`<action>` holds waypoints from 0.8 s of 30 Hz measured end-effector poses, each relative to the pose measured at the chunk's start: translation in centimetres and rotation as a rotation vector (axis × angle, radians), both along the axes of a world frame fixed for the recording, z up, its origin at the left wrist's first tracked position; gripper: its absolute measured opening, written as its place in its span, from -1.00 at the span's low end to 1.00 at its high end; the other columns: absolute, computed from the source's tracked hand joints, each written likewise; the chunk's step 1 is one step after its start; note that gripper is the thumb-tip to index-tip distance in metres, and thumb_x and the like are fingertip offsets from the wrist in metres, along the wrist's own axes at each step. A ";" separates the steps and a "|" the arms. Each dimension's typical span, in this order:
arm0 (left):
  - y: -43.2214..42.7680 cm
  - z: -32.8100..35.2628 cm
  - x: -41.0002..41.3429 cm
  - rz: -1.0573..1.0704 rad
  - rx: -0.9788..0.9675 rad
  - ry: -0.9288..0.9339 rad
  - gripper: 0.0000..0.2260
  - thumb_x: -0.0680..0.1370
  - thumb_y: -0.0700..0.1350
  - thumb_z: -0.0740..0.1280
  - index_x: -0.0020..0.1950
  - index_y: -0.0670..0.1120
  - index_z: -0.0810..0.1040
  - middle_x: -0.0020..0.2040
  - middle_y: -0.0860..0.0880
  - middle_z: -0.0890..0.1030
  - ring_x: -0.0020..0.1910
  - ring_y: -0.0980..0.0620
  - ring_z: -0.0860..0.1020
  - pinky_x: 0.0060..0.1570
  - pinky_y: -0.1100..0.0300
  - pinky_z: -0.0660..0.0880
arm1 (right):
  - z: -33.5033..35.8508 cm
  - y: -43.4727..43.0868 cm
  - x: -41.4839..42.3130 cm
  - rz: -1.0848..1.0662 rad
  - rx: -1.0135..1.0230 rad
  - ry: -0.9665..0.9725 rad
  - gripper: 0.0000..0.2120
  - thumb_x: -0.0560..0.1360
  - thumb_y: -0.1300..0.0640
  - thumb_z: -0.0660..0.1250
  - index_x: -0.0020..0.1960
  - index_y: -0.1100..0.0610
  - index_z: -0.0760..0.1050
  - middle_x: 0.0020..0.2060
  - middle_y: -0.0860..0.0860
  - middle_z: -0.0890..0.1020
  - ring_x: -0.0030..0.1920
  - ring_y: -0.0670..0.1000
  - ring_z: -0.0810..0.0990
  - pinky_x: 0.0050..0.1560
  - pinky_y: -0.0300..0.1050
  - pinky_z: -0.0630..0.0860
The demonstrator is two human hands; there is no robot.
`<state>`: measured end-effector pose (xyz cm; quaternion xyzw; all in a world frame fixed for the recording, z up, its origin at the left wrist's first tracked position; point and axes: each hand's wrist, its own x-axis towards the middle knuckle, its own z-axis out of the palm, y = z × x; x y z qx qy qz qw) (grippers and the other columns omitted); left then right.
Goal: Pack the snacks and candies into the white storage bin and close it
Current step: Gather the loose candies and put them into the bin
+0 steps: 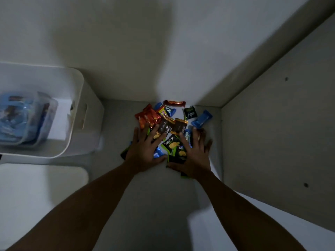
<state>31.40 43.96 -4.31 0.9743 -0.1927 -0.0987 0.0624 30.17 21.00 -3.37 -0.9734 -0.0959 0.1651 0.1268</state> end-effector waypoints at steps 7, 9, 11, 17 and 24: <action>0.2 -1.0 0.5 -0.020 -0.225 -0.224 -0.58 0.52 0.23 0.32 0.24 0.00 0.59 0.28 -0.11 0.52 0.34 -0.20 0.42 0.35 -0.21 0.27 | -0.6 1.2 1.0 0.031 -0.016 -0.095 0.02 0.25 -0.65 0.11 0.58 -0.16 0.07 0.57 0.18 0.09 0.56 0.36 -0.06 0.40 0.55 -0.06; 0.3 -1.4 0.4 -0.017 -0.266 -0.253 -0.67 0.51 0.19 0.36 0.10 -0.02 0.63 0.15 -0.09 0.57 0.25 -0.17 0.48 0.33 -0.20 0.30 | -0.5 1.3 0.8 0.029 -0.001 -0.106 -0.05 0.31 -0.61 0.12 0.56 -0.14 0.15 0.55 0.18 0.16 0.55 0.34 0.01 0.41 0.53 -0.02; 0.4 -1.6 0.3 0.001 -0.262 -0.285 -0.71 0.51 0.16 0.38 -0.01 -0.04 0.64 0.05 -0.07 0.59 0.17 -0.14 0.51 0.32 -0.18 0.29 | -0.5 1.5 0.4 0.016 0.026 -0.113 -0.16 0.40 -0.53 0.13 0.55 -0.13 0.19 0.52 0.18 0.22 0.54 0.33 0.07 0.41 0.51 0.02; 0.2 -0.4 -0.2 -0.004 -0.257 -0.213 -0.69 0.58 0.16 0.24 0.15 0.00 0.60 0.11 -0.06 0.56 0.20 -0.12 0.46 0.24 -0.08 0.25 | -0.6 2.0 -0.7 -0.022 0.074 -0.156 -0.49 0.60 -0.17 0.07 0.51 -0.05 0.26 0.46 0.22 0.30 0.49 0.34 0.19 0.33 0.53 0.20; 2.5 1.5 -2.6 0.009 -0.109 -0.175 -0.43 0.50 0.36 0.23 0.41 0.09 0.45 0.51 -0.16 0.32 0.53 -0.27 0.15 0.42 -0.39 0.00 | 0.3 1.1 -1.7 0.055 0.054 -0.101 -0.27 0.49 -0.44 0.05 0.56 -0.12 0.13 0.57 0.16 0.07 0.55 0.35 -0.04 0.40 0.55 -0.06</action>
